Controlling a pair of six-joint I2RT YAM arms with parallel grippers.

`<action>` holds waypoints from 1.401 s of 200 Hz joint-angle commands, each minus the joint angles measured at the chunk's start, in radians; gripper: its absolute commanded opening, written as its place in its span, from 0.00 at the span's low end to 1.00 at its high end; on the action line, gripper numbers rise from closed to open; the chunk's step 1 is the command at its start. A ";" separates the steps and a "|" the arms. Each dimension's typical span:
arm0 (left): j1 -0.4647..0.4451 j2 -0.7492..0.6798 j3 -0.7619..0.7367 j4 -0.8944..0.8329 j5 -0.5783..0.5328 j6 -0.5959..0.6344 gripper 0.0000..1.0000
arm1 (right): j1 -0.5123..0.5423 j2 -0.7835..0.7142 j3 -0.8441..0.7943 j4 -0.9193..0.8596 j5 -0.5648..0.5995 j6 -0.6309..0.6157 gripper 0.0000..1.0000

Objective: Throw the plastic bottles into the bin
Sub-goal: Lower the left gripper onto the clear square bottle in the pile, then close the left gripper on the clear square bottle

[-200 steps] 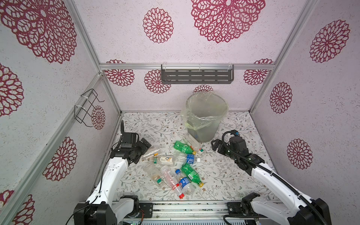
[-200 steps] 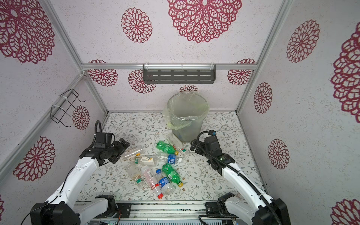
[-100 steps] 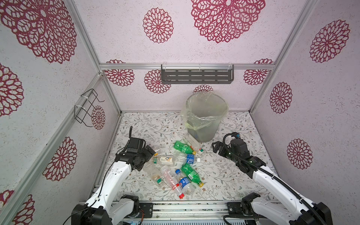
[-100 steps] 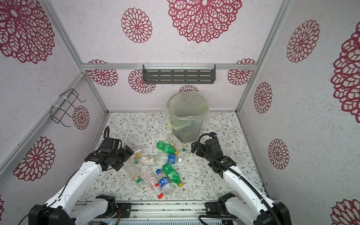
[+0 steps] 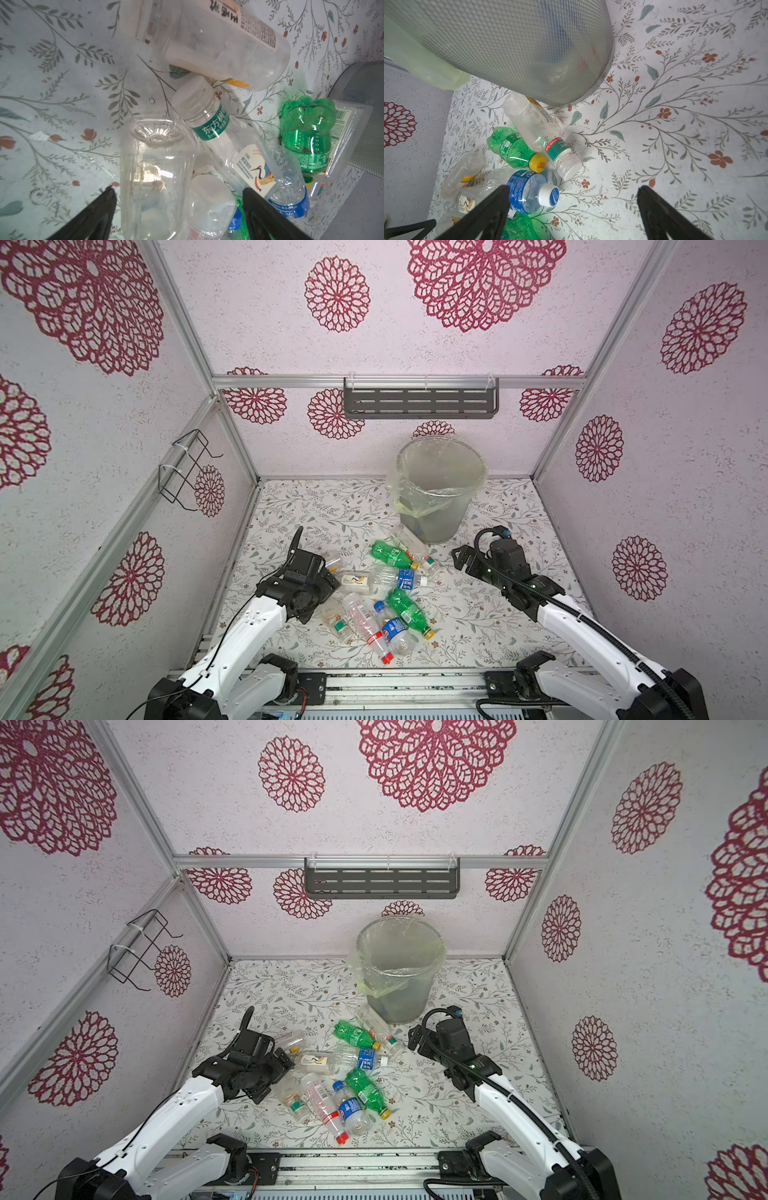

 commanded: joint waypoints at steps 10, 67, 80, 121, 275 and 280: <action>-0.028 -0.003 -0.037 0.014 -0.023 -0.024 0.97 | -0.005 0.013 0.029 0.008 0.006 0.006 0.99; -0.033 0.009 -0.069 0.071 -0.029 0.051 0.97 | -0.004 0.020 0.043 0.002 0.032 0.007 0.99; -0.033 0.024 -0.067 0.077 -0.026 0.065 0.97 | -0.005 0.022 0.043 0.003 0.032 0.009 0.99; -0.033 0.061 -0.065 0.077 -0.040 0.101 0.97 | -0.005 0.022 0.035 0.003 0.029 0.024 0.99; -0.032 0.097 -0.126 0.153 -0.041 0.107 0.85 | -0.004 0.023 0.012 0.016 0.027 0.042 0.99; -0.032 0.100 -0.128 0.154 -0.041 0.109 0.84 | -0.004 0.023 0.012 0.016 0.027 0.042 0.99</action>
